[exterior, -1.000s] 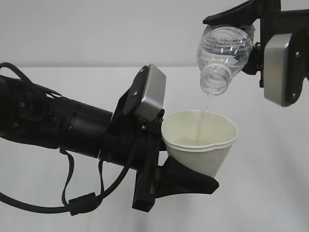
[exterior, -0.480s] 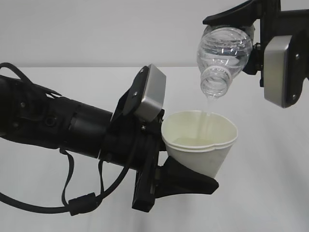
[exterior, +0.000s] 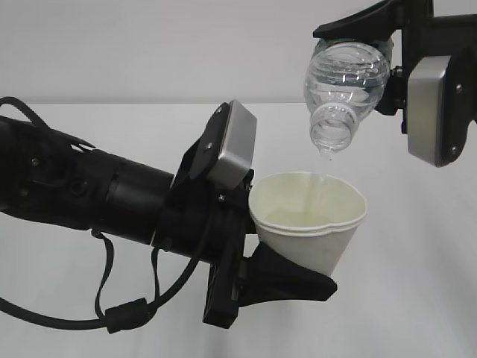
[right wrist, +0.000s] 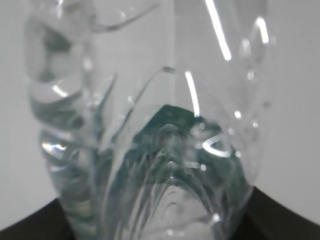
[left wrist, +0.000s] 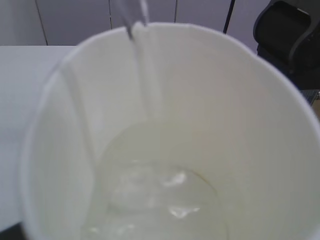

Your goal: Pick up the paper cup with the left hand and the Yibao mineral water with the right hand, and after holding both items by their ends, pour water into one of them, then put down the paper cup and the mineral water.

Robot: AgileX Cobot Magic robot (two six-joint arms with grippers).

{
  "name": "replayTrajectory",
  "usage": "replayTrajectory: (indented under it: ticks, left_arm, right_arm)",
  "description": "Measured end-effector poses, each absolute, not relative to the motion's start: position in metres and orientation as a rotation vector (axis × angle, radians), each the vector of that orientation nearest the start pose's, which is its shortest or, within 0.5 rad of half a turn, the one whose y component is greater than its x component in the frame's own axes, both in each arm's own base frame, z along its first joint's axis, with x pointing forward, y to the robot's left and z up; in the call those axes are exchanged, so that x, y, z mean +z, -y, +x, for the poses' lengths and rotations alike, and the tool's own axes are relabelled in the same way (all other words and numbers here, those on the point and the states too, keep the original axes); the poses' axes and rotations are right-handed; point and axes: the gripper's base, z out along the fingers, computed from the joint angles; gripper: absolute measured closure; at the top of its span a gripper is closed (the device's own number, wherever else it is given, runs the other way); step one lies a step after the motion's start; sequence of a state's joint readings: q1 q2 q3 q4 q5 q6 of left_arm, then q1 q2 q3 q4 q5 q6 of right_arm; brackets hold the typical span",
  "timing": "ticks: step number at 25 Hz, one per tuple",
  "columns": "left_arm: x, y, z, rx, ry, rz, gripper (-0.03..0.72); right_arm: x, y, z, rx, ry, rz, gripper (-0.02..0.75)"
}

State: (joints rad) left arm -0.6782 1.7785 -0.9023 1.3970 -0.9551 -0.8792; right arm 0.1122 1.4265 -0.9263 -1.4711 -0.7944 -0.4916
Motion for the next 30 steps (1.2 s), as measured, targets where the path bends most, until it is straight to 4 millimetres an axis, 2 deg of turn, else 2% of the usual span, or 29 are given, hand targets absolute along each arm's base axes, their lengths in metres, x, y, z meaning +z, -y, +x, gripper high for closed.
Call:
replayTrajectory:
  ticks: [30]
  left_arm:
    - [0.2003,0.2667,0.2145,-1.148,-1.423,1.507,0.262]
  right_arm:
    - [0.3079,-0.0974,0.2881,-0.554,-0.463,-1.762,0.316]
